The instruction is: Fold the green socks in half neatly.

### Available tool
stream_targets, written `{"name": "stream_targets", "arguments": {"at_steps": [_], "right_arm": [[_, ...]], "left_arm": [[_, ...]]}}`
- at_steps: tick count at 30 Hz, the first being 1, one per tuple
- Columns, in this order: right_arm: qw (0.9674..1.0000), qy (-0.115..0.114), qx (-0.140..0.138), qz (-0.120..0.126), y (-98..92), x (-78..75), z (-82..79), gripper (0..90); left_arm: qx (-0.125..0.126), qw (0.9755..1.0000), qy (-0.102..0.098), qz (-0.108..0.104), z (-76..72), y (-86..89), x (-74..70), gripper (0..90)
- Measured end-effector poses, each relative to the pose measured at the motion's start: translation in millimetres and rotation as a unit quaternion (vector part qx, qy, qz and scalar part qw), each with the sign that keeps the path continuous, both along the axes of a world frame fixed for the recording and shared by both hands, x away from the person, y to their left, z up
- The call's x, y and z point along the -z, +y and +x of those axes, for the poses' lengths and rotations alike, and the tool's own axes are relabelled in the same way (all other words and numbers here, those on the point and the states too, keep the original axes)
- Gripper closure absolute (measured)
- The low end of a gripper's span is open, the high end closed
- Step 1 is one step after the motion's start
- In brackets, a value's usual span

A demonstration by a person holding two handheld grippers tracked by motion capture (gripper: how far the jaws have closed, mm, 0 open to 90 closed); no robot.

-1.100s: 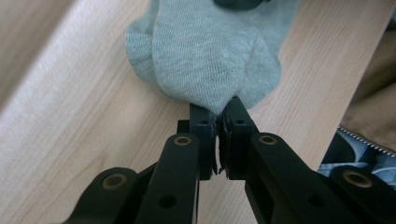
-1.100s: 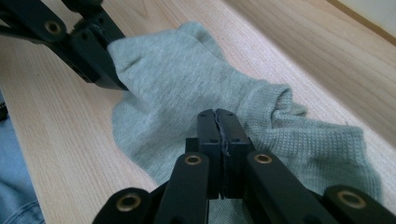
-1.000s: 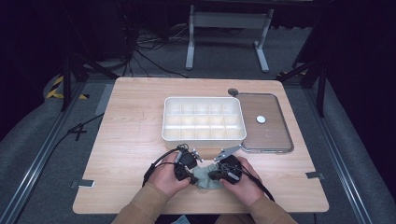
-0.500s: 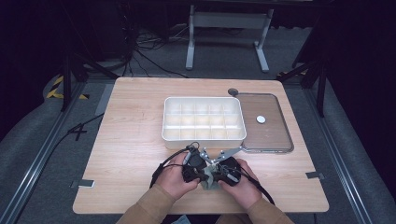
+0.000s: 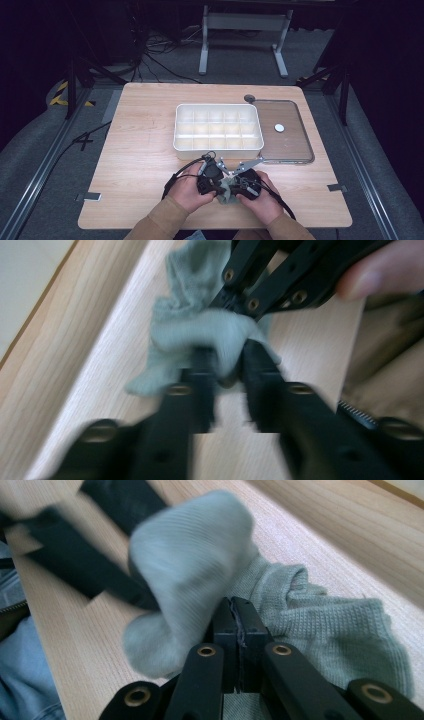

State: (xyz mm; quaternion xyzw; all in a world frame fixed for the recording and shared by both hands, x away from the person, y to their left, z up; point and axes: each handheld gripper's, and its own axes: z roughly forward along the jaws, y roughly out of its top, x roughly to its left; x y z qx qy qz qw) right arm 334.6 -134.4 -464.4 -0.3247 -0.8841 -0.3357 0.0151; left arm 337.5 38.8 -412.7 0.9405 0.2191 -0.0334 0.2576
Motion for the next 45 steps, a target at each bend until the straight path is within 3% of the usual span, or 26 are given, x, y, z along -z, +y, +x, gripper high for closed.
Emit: {"name": "stream_targets", "arguments": {"at_steps": [2, 4, 6, 8, 11, 15, 19, 20, 21, 23, 25, 28, 29, 31, 35, 40, 45], "right_arm": [[1.0, 0.001, 0.0, 0.003, -1.2, 0.5, 0.5, 90.0], [1.0, 0.001, 0.0, 0.004, -1.3, 0.4, 0.6, 90.0], [1.0, 0.001, -0.001, 0.004, -0.8, 0.1, 0.6, 90.0], [1.0, -0.002, -0.003, 0.003, -0.5, 0.3, 0.9, 90.0], [1.0, -0.001, -0.002, 0.002, -0.3, 0.1, 1.0, 90.0], [1.0, -0.001, -0.002, -0.001, 0.0, -0.4, 0.7, 90.0], [1.0, -0.002, -0.002, -0.002, 0.2, -0.4, 0.6, 90.0], [1.0, -0.003, 0.0, -0.003, 0.5, -0.6, 0.1, 90.0], [1.0, -0.003, 0.0, -0.003, 0.5, -0.6, 0.1, 90.0], [1.0, -0.006, -0.001, -0.005, 0.9, -0.6, -0.5, 90.0], [1.0, -0.008, 0.0, -0.005, 1.4, -0.7, -1.1, 90.0], [0.9999, -0.008, 0.002, -0.006, 1.7, -0.8, -1.6, 90.0], [0.9999, -0.008, 0.004, -0.006, 1.9, -0.8, -1.8, 90.0], [0.9999, -0.012, 0.006, -0.007, 2.7, -0.8, -2.7, 90.0], [0.9997, -0.019, 0.015, -0.008, 6.1, -0.4, -6.0, 90.0], [0.9998, -0.012, 0.017, 0.002, 1.8, -1.3, -4.8, 89.1], [0.9994, -0.018, 0.024, 0.02, -15.8, -18.1, -4.8, 87.7]], "left_arm": [[-0.012, 0.9998, -0.002, -0.013, 2.0, 7.6, -3.0, 65.1], [-0.016, 0.9998, -0.002, -0.012, 3.8, 12.7, -4.0, 63.2], [-0.034, 0.9992, 0.021, -0.003, 8.1, 23.2, -1.8, 60.7], [-0.06, 0.996, 0.057, 0.032, 12.0, 29.6, 5.3, 54.7], [-0.08, 0.9903, 0.1, 0.054, 14.5, 33.2, 14.8, 48.7], [-0.094, 0.9862, 0.114, 0.075, 15.8, 28.8, 27.7, 45.1], [-0.083, 0.9863, 0.122, 0.074, 14.6, 22.8, 29.9, 51.2], [-0.081, 0.9862, 0.124, 0.074, 14.1, 21.5, 30.2, 58.7], [-0.077, 0.9856, 0.131, 0.074, 13.8, 20.9, 30.8, 58.7], [-0.068, 0.9855, 0.141, 0.065, 13.6, 20.0, 32.8, 74.3], [-0.065, 0.9864, 0.136, 0.065, 13.3, 20.4, 30.3, 80.8], [-0.059, 0.9918, 0.103, 0.048, 12.3, 19.3, 21.1, 82.1], [-0.057, 0.9944, 0.082, 0.035, 11.2, 18.1, 15.9, 82.2], [-0.048, 0.997, 0.056, 0.023, 9.1, 13.4, 9.7, 82.2], [-0.016, 0.9992, 0.011, 0.034, 1.9, -3.9, 9.2, 82.2], [-0.02, 0.9989, 0.021, 0.037, 4.1, 3.1, 7.7, 82.3], [-0.014, 0.9979, 0.017, 0.06, 3.6, 4.6, 3.3, 82.2]]}}
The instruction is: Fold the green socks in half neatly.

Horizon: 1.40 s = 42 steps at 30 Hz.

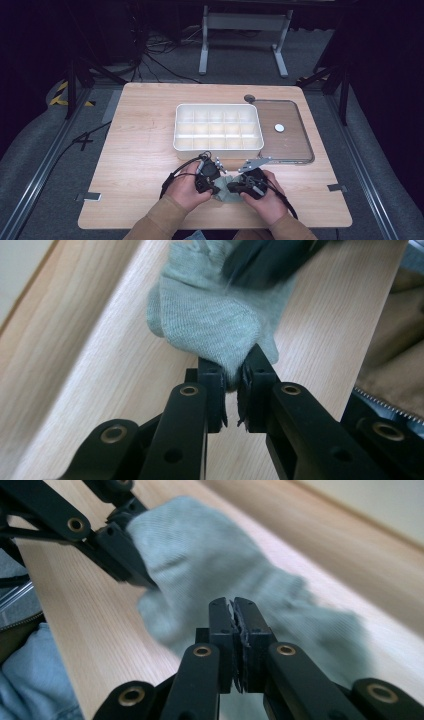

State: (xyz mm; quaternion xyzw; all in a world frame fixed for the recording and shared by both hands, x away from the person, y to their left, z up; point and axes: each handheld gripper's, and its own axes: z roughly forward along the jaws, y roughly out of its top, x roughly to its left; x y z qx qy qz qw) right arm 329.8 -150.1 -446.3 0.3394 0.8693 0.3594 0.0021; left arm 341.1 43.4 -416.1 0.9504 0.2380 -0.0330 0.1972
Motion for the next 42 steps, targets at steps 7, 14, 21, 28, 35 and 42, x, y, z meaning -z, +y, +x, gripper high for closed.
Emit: {"name": "stream_targets", "arguments": {"at_steps": [7, 14, 21, 28, 35, 42], "right_arm": [[0.9984, 0.028, 0.013, -0.047, -25.4, 12.3, 2.0, 89.9], [0.9991, 0.022, 0.007, -0.035, -17.0, 14.7, -3.8, 90.0], [0.9992, 0.027, 0.01, -0.027, -17.8, 15.4, -5.4, 90.0], [0.9994, 0.028, 0.008, -0.019, -20.7, 15.2, -5.4, 89.6], [0.9995, 0.021, 0.014, -0.02, -38.3, -4.1, -8.9, 89.1], [0.9994, 0.019, 0.017, -0.022, -47.0, 0.9, -9.7, 89.5]], "left_arm": [[0.003, 0.9999, 0.006, 0.01, 2.9, 0.0, -1.7, 81.9], [0.016, 0.9998, 0.0, 0.01, 4.8, -17.2, -0.3, 80.0], [0.054, 0.9981, -0.001, -0.03, 2.5, -36.2, 4.6, 67.4], [0.022, 0.9949, -0.018, -0.097, -2.6, -7.6, -21.1, 59.4], [0.017, 0.9983, 0.006, -0.055, -4.0, -12.4, -10.4, 59.6], [0.014, 0.9993, 0.025, -0.025, -1.3, -29.9, 10.6, 65.9]]}}
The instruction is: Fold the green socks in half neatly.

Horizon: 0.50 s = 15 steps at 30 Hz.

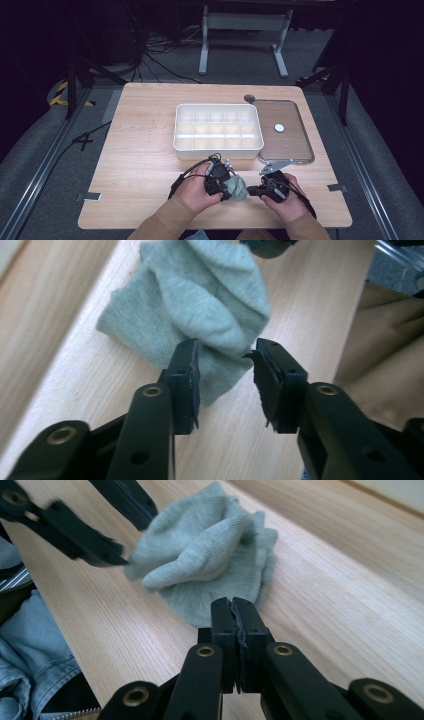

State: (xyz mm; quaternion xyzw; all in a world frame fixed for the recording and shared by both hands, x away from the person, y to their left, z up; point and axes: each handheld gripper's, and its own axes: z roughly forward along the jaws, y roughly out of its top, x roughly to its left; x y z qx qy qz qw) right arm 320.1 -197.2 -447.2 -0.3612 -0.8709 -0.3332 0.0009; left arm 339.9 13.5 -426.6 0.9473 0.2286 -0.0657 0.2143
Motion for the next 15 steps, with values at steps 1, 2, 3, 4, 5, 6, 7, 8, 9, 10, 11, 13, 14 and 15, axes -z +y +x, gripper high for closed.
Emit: {"name": "stream_targets", "arguments": {"at_steps": [1, 2, 3, 4, 5, 6, 7, 8, 9, 10, 11, 13, 14, 15], "right_arm": [[1.0, 0.0, 0.0, 0.0, 0.0, 0.0, 0.0, 89.5], [1.0, 0.0, -0.003, -0.004, 3.1, 3.8, 0.6, 89.7], [1.0, 0.001, -0.006, -0.006, 5.8, 7.7, 1.6, 89.7], [0.9999, 0.002, -0.009, -0.014, 7.9, 12.0, 2.9, 89.8], [0.9998, 0.007, -0.01, -0.016, 9.1, 14.8, 3.5, 89.9], [0.9999, 0.01, -0.008, -0.01, 10.0, 17.2, 3.5, 89.9], [0.9999, 0.014, -0.008, -0.006, 9.9, 17.7, 3.7, 89.9], [0.9999, 0.014, -0.006, -0.006, 10.2, 17.7, 3.7, 89.9], [0.9998, 0.016, -0.007, -0.005, 10.4, 17.6, 3.8, 90.0], [0.9999, 0.015, -0.007, -0.004, 10.4, 17.7, 3.9, 89.9], [0.9999, 0.014, -0.007, -0.005, 10.4, 17.7, 4.0, 89.9], [0.9999, 0.013, -0.008, -0.005, 10.4, 17.8, 4.0, 89.8], [0.9998, 0.014, -0.008, -0.006, 10.3, 17.5, 3.9, 89.8], [0.9998, 0.015, -0.009, -0.009, 9.9, 16.8, 3.7, 89.7]], "left_arm": [[0.0, 1.0, 0.0, 0.0, 0.0, 0.0, 0.0, 74.5], [0.001, 1.0, 0.002, 0.001, 0.5, -1.9, 2.1, 74.5], [0.001, 1.0, -0.002, -0.001, 0.3, -4.0, 3.1, 80.9], [0.002, 1.0, -0.008, -0.003, -0.2, -5.4, 2.6, 87.8], [0.004, 0.9999, -0.015, -0.004, -0.7, -6.9, 1.7, 89.7], [0.006, 0.9997, -0.024, -0.009, -1.1, -8.7, 1.2, 89.9], [0.009, 0.9995, -0.028, -0.011, -1.2, -10.4, 1.4, 90.0], [0.009, 0.9994, -0.03, -0.015, -1.6, -12.3, 2.5, 90.0], [0.012, 0.9993, -0.03, -0.016, -1.4, -14.1, 4.0, 90.0], [0.017, 0.9994, -0.028, -0.016, -0.4, -16.6, 7.0, 90.0], [0.015, 0.9994, -0.025, -0.016, 0.0, -18.4, 10.5, 90.0], [0.013, 0.9995, -0.02, -0.019, 1.2, -19.9, 15.7, 90.0], [0.011, 0.9994, -0.02, -0.025, 1.5, -20.2, 18.0, 89.9], [0.009, 0.9991, -0.023, -0.034, 2.0, -19.3, 18.0, 89.4]]}}
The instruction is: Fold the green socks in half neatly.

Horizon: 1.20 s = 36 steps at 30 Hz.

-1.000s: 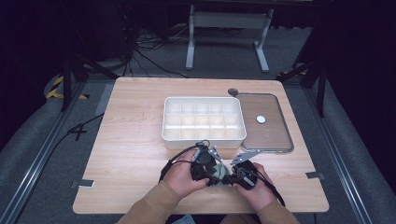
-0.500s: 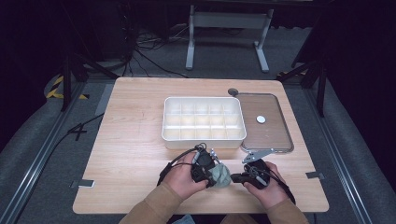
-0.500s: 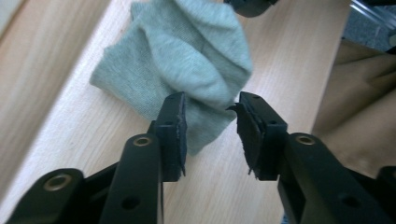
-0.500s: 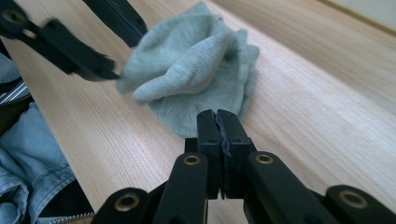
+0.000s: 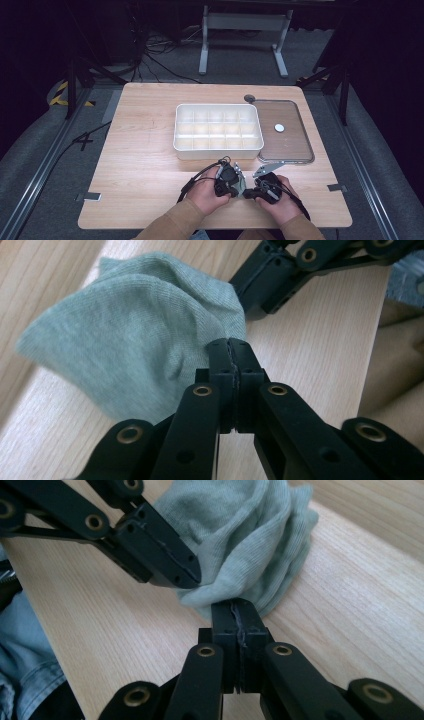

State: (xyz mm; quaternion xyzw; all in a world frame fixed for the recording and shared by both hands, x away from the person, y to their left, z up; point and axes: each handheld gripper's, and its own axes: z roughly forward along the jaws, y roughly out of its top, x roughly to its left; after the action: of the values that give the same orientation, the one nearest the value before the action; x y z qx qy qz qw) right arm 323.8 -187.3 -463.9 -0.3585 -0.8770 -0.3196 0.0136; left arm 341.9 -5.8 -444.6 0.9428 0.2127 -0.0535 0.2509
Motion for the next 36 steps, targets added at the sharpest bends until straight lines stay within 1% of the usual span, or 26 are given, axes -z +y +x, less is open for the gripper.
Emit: {"name": "stream_targets", "arguments": {"at_steps": [1, 2, 3, 6, 10, 11, 12, 13, 16, 19, 21, 23, 25, 26, 29, 30, 31, 32, 33, 35, 36], "right_arm": [[1.0, 0.0, 0.0, 0.0, 0.0, 0.0, 0.0, 89.7], [1.0, 0.0, -0.001, 0.001, -1.2, -1.9, -0.3, 89.7], [1.0, -0.002, -0.002, 0.003, -2.8, -4.7, -0.5, 89.6], [0.9998, -0.013, 0.005, 0.013, -8.9, -18.4, -1.7, 89.7], [0.9989, -0.034, 0.006, 0.033, -9.5, -34.6, -1.6, 89.6], [0.9986, -0.038, 0.006, 0.038, -7.5, -37.5, -1.5, 89.5], [0.998, -0.046, 0.002, 0.042, -5.0, -39.6, -0.8, 89.4], [0.9975, -0.052, -0.002, 0.047, -1.9, -41.6, -0.1, 89.4], [0.9964, -0.064, -0.011, 0.055, 9.6, -45.1, 4.0, 89.5], [0.9958, -0.073, -0.018, 0.052, 20.4, -44.0, 10.9, 89.5], [0.9965, -0.072, -0.019, 0.038, 26.7, -40.2, 15.3, 89.5], [0.9971, -0.069, -0.016, 0.026, 28.8, -35.5, 19.3, 89.4], [0.9977, -0.064, -0.013, 0.015, 30.4, -27.6, 25.7, 88.8], [0.998, -0.062, -0.013, 0.009, 31.2, -23.4, 28.2, 88.6], [0.9983, -0.055, -0.017, -0.008, 34.4, -11.1, 32.6, 89.5], [0.9985, -0.051, -0.018, -0.007, 34.9, -6.6, 33.3, 89.7], [0.9986, -0.05, -0.017, -0.003, 34.5, -4.7, 33.3, 89.8], [0.9986, -0.05, -0.018, 0.0, 34.0, -4.6, 32.8, 89.9], [0.9986, -0.05, -0.018, 0.0, 34.0, -4.6, 32.8, 89.9], [0.9987, -0.045, -0.026, 0.0, 34.1, -4.6, 31.3, 89.9], [0.9987, -0.044, -0.028, -0.001, 34.2, -4.8, 30.3, 89.9]], "left_arm": [[0.0, 1.0, 0.0, 0.0, 0.0, 0.0, 0.0, 85.5], [-0.006, 1.0, 0.0, -0.005, -0.6, 1.3, -1.6, 85.5], [-0.009, 0.9999, -0.003, -0.01, -1.3, 3.9, -4.5, 80.7], [-0.012, 0.9996, -0.006, -0.026, -3.3, 13.0, -13.1, 74.1], [-0.026, 0.9986, -0.01, -0.046, -5.7, 29.2, -28.3, 71.0], [-0.031, 0.9983, -0.015, -0.047, -6.0, 33.0, -31.1, 71.0], [-0.033, 0.9984, -0.022, -0.041, -5.7, 37.4, -33.9, 71.0], [-0.043, 0.9979, -0.025, -0.041, -6.1, 41.6, -35.3, 70.8], [-0.061, 0.997, -0.03, -0.038, -4.6, 54.4, -37.1, 70.6], [-0.074, 0.9961, -0.029, -0.039, -4.9, 62.5, -35.9, 70.9], [-0.075, 0.9961, -0.032, -0.032, -5.6, 67.0, -35.5, 71.1], [-0.079, 0.9959, -0.03, -0.033, -6.0, 69.5, -34.4, 71.1], [-0.081, 0.9959, -0.026, -0.031, -6.1, 70.9, -32.8, 71.0], [-0.08, 0.9961, -0.027, -0.027, -5.8, 71.4, -32.2, 70.9], [-0.085, 0.9958, -0.027, -0.019, -5.0, 73.0, -28.5, 70.3], [-0.089, 0.9956, -0.027, -0.013, -4.5, 73.8, -27.4, 70.1], [-0.089, 0.9955, -0.029, -0.012, -3.5, 74.3, -25.2, 70.0], [-0.089, 0.9956, -0.027, -0.009, -2.1, 74.8, -21.7, 69.8], [-0.089, 0.9956, -0.027, -0.009, -2.1, 74.8, -21.7, 69.2], [-0.088, 0.9957, -0.027, -0.01, 0.0, 75.7, -16.6, 68.9], [-0.086, 0.9959, -0.027, -0.002, 0.7, 75.7, -14.0, 68.7]]}}
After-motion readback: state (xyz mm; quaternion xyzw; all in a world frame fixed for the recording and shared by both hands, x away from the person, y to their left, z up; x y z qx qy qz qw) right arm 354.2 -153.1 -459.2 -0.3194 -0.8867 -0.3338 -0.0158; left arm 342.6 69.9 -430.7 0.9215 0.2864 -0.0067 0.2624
